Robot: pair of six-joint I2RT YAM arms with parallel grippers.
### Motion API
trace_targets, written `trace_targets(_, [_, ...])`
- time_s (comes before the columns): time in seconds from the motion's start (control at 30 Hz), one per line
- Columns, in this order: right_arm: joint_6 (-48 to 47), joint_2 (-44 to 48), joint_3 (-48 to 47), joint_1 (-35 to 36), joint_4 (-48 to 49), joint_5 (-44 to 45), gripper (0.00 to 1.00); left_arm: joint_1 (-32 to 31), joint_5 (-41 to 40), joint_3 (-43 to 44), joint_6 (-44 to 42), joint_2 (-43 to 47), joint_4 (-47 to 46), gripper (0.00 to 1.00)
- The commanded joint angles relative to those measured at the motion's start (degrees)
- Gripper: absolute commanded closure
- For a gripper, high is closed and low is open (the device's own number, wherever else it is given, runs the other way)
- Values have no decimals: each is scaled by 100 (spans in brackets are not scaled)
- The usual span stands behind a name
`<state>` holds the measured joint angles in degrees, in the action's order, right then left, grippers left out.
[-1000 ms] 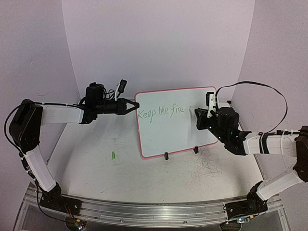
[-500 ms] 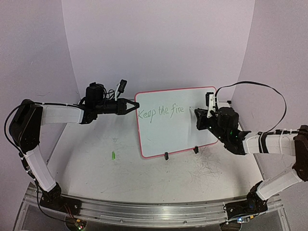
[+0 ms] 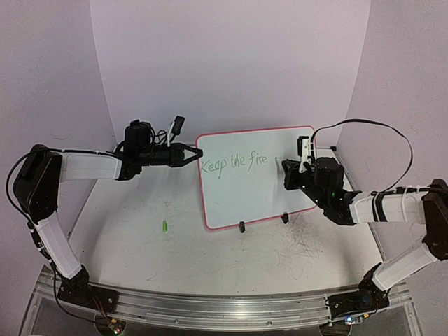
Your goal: Write a sentence on the whiteboard
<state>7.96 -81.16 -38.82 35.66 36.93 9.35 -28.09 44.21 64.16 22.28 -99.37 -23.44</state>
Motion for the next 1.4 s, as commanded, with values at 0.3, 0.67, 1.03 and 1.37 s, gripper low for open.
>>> trace_targets(0.3, [-13,-257,-335,-20,313,345,100,-94,-70,220,-260,173,41,100])
trace_targets(0.67, [-71,-304,-369,-23,279,50,100,-100,-69,229,-260,138,41,100])
trace_targets(1.03, [37,-257,-194,-21,57,-170,100,-107,-70,220,-268,189,49,100])
trace_targets(1.37, [92,-168,-66,-22,-107,-16,100,-117,-84,203,-277,216,50,100])
